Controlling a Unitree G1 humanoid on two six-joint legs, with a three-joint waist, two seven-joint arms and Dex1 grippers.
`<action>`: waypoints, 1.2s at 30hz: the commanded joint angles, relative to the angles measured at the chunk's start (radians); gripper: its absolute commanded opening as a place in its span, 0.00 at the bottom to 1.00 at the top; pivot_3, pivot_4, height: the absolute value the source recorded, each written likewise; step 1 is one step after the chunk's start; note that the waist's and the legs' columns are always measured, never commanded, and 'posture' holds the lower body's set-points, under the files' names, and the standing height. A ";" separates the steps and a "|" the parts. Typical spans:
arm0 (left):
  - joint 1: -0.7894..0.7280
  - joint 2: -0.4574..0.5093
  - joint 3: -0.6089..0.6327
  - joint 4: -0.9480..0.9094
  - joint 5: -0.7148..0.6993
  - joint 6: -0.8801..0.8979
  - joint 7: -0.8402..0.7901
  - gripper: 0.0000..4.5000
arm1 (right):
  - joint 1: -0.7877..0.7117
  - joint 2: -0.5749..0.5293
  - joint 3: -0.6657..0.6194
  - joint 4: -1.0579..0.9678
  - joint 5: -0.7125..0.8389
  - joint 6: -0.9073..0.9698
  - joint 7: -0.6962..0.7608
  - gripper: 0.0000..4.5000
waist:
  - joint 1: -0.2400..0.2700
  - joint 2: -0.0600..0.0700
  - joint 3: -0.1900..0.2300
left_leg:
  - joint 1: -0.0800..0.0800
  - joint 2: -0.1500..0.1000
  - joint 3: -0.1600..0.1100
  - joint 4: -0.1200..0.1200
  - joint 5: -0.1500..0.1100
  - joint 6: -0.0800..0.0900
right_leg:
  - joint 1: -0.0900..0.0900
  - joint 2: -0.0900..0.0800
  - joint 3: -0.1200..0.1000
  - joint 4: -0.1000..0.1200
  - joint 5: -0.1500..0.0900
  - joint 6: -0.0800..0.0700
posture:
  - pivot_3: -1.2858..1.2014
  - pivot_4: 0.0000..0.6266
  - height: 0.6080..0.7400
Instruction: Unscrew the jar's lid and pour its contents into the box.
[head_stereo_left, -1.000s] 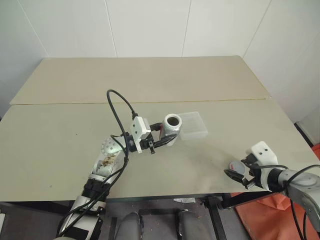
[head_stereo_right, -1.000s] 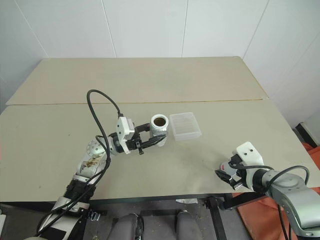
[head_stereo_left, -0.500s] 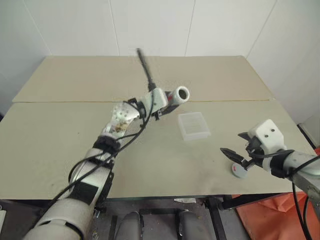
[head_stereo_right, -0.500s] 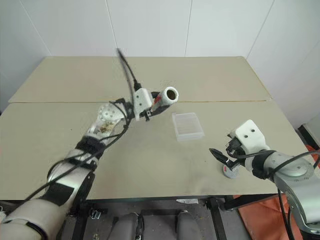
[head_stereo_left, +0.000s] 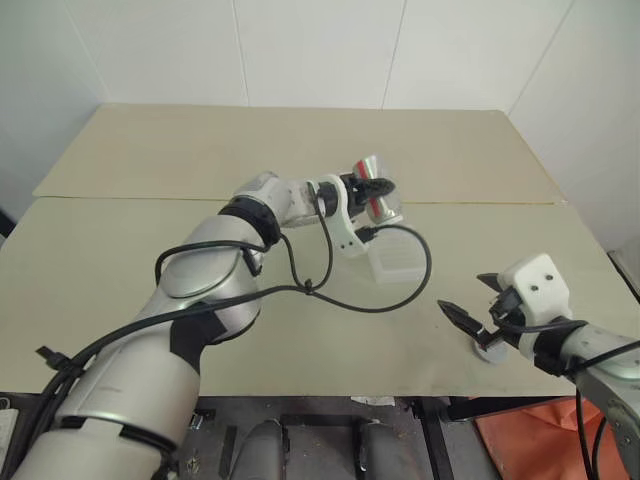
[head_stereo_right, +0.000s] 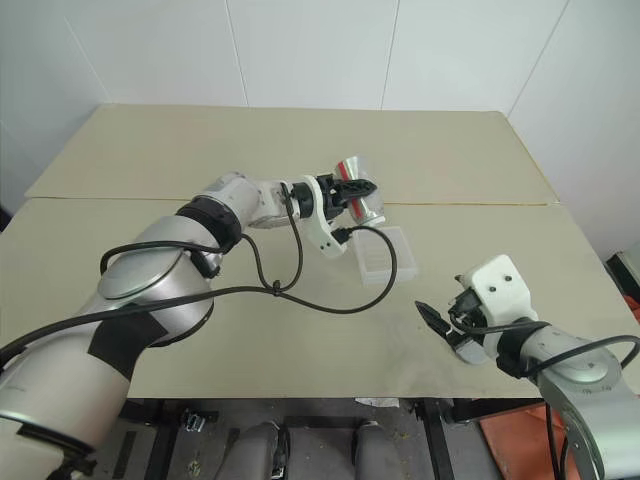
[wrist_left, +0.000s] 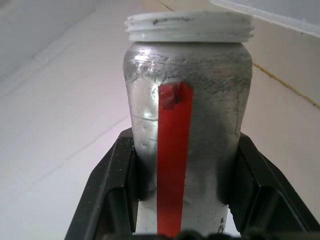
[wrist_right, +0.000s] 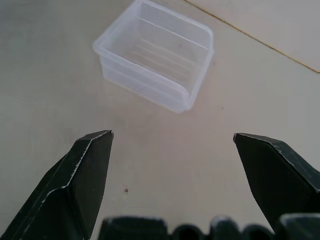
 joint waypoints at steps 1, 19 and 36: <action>-0.039 -0.038 -0.074 0.022 0.086 0.098 0.031 0.43 | 0.002 0.027 -0.063 -0.062 0.022 0.010 -0.021 0.99 | -0.001 0.000 0.000 | 0.000 0.000 0.000 0.000 0.000 0.000 | 0.000 0.000 0.000 0.000 0.000 0.000 | 0.52 0.24 1.00; 0.036 -0.039 0.410 0.038 -0.403 0.003 -0.440 0.43 | 0.026 0.032 -0.030 -0.077 -0.014 0.003 -0.041 0.99 | -0.008 0.000 0.000 | -0.001 -0.001 0.001 0.002 0.001 -0.001 | -0.005 0.000 0.003 0.008 0.001 -0.003 | 0.52 0.24 1.00; 0.177 -0.013 0.939 -0.049 -0.883 0.088 -0.949 0.43 | -0.072 0.034 0.025 -0.006 0.011 -0.053 0.046 0.99 | -0.010 0.001 -0.001 | 0.007 -0.002 -0.003 0.007 0.001 -0.001 | 0.007 0.000 0.001 0.010 0.005 -0.008 | 0.52 0.24 1.00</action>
